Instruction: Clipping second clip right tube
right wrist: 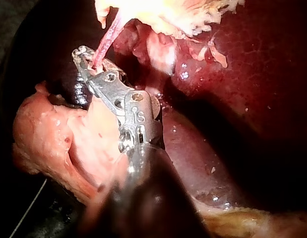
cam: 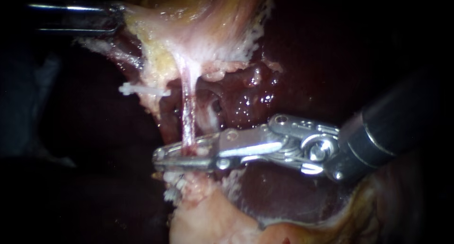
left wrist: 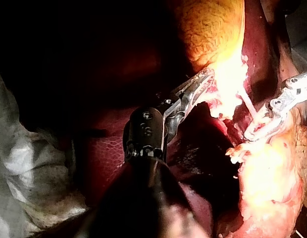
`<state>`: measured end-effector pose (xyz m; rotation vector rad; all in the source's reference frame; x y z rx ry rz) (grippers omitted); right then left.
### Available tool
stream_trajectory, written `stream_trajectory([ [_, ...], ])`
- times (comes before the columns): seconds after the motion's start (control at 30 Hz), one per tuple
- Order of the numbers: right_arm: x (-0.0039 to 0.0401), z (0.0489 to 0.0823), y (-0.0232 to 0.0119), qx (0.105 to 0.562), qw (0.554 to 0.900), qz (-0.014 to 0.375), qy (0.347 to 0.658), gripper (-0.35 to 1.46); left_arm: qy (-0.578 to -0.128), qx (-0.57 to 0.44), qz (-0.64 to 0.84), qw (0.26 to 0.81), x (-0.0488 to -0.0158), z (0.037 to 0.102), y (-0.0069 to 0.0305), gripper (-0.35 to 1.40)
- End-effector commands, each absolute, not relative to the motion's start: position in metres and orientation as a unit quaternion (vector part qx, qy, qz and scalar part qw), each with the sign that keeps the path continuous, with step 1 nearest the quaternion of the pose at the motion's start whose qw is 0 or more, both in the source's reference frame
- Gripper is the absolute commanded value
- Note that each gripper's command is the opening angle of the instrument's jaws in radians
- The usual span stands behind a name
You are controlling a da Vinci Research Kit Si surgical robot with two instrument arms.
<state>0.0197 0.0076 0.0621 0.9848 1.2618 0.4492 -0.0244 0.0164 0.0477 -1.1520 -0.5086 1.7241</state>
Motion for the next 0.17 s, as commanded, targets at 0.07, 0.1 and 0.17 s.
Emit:
stream_trajectory([
  [0.07,0.0198,0.0622,0.0075,0.437,0.674,0.200,0.561,-0.35,-0.208,-0.472,0.707,0.483,-0.0245,0.0478,0.0163,-0.35],
  [0.1,0.0198,0.0622,0.0075,0.437,0.674,0.200,0.561,-0.35,-0.208,-0.472,0.707,0.483,-0.0245,0.0478,0.0163,-0.35],
  [0.17,0.0198,0.0625,0.0075,0.439,0.674,0.198,0.560,-0.35,-0.208,-0.472,0.707,0.483,-0.0245,0.0478,0.0163,-0.35],
])
